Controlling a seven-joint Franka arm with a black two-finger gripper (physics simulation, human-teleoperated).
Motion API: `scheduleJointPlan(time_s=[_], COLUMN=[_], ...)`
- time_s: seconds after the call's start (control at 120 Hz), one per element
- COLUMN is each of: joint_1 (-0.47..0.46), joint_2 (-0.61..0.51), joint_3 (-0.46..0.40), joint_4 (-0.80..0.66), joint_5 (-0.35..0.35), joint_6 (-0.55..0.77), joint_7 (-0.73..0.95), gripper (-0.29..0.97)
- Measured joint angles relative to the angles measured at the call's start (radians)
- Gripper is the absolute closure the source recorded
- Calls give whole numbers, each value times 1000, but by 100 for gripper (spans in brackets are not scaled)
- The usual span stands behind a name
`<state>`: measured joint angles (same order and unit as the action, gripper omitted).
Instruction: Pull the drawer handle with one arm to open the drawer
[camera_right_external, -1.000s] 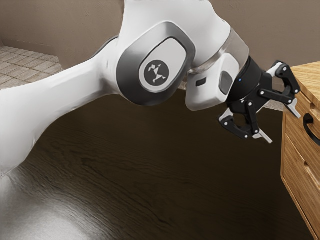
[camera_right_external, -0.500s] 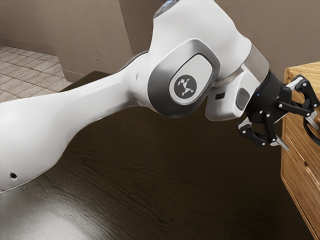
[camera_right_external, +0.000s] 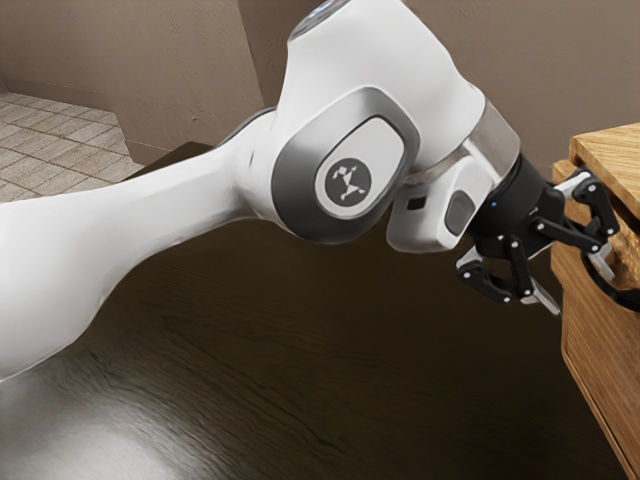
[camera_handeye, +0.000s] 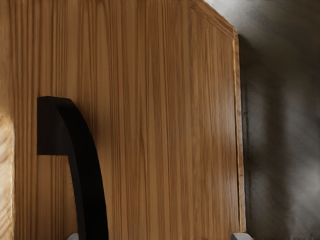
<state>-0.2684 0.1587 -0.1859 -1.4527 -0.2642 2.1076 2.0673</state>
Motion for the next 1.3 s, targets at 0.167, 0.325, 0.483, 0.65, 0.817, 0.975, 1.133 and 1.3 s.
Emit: scheduleJointPlan(time_s=[0.167, 0.325, 0.483, 0.65, 0.817, 0.975, 1.133, 1.3], joint_1=[9, 14, 18, 33, 22, 19, 18, 19], joint_2=[-50, -109, -140, -200, -230, -267, -309, -368], joint_3=[3, 4, 7, 5, 13, 27, 32, 55], joint_4=[-71, -123, -171, -227, -256, -295, -346, -405], joint_5=[-6, -14, -23, -27, -35, -43, -45, -48], joint_6=[4, 6, 8, 8, 8, 10, 16, 22], joint_7=[12, 20, 27, 33, 37, 41, 44, 47], gripper=[31, 32, 29, 31, 30, 34, 32, 34])
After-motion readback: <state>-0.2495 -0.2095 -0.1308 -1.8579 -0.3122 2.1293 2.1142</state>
